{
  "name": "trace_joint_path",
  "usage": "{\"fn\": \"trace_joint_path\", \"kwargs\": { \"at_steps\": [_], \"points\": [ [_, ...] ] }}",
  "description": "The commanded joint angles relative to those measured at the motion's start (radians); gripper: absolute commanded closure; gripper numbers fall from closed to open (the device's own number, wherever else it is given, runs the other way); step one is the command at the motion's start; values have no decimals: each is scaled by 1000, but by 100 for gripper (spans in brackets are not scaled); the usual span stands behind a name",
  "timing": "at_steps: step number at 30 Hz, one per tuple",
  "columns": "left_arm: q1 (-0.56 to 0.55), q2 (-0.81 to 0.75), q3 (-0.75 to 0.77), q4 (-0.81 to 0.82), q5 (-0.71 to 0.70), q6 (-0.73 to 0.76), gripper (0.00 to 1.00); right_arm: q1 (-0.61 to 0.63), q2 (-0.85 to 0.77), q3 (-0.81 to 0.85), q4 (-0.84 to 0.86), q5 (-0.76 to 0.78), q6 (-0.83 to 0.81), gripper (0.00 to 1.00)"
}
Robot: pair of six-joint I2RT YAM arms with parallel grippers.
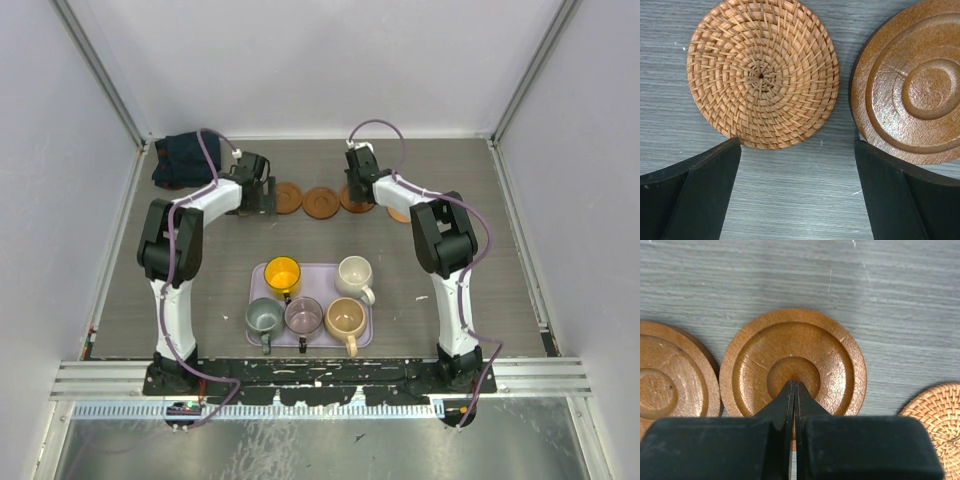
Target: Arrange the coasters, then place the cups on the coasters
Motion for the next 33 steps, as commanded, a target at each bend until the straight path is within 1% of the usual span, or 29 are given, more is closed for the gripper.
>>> {"fn": "trace_joint_path", "kwargs": {
  "at_steps": [1, 6, 15, 27, 33],
  "points": [
    [8, 2, 7, -14, -24, 4, 2, -1, -19, -44, 50, -9, 20, 99],
    [7, -21, -21, -15, -29, 6, 2, -3, -21, -93, 49, 6, 38, 99],
    [9, -64, -64, -13, -54, 13, 2, -8, -70, -171, 48, 59, 56, 99],
    [16, -94, -95, -14, -73, 17, 2, -9, -120, -193, 23, 86, 77, 99],
    [19, -102, -100, -15, -75, 15, 2, -8, -138, -196, 19, 62, 76, 99]
  ]
}}
